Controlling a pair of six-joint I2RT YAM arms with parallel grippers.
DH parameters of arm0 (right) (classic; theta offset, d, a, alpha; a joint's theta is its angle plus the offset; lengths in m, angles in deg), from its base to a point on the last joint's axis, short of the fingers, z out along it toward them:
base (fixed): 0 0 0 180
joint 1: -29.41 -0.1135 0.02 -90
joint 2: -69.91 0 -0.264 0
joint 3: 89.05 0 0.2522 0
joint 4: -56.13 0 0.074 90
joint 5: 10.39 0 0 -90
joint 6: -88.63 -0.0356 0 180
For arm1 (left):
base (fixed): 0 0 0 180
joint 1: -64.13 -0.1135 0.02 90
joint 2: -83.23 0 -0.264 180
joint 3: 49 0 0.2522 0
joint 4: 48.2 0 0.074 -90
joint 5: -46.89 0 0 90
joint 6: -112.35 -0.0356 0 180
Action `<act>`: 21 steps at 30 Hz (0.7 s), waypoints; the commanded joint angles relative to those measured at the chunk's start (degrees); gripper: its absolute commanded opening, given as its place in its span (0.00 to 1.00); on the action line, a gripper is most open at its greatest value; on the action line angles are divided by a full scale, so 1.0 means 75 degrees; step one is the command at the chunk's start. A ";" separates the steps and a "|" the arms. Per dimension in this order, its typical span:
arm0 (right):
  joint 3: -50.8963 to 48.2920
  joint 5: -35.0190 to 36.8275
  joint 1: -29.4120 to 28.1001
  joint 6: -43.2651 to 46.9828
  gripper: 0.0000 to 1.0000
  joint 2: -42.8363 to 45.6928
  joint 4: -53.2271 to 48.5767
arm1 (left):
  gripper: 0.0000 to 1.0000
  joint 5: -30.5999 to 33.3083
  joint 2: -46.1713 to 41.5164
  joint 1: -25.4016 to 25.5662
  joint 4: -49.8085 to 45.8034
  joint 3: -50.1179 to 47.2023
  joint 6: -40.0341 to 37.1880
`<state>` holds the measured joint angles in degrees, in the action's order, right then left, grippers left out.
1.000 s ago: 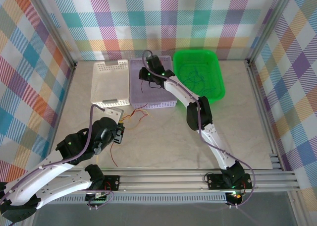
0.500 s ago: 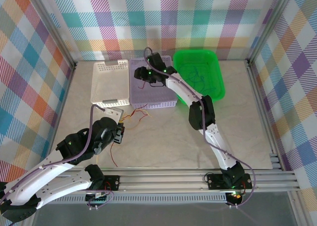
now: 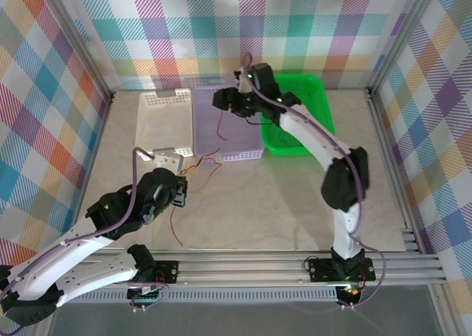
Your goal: Untangle the cables
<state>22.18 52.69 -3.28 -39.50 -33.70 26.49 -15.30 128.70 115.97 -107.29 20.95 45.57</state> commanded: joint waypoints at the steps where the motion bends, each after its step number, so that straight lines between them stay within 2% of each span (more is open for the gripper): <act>1: -0.1532 -0.1315 -0.0036 0.0064 0.58 0.1314 0.1575 | 0.00 -0.0400 0.0053 -0.0089 0.0716 0.0004 0.1264; 5: -0.3802 -0.1978 -0.0136 -0.0151 0.59 0.2774 0.2874 | 0.00 -0.0853 0.0125 -0.0091 0.1858 -0.0535 0.2047; 11: -0.6158 -0.1687 -0.0801 0.0020 0.59 0.4034 0.4010 | 0.00 -0.1338 0.0537 -0.0091 0.3479 -0.1208 0.3051; 17: -0.6751 -0.0839 -0.1739 0.0816 0.58 0.4187 0.3815 | 0.00 -0.1578 0.1447 -0.0091 0.4394 -0.1199 0.3516; 21: -0.7080 -0.0319 -0.2088 0.1101 0.55 0.4111 0.3820 | 0.00 -0.1522 0.1822 -0.0091 0.4461 -0.1034 0.3670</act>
<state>-29.10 46.33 -17.77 -35.04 -3.73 52.48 -26.27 141.69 115.94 -77.97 12.05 70.71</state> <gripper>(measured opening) 0.557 0.040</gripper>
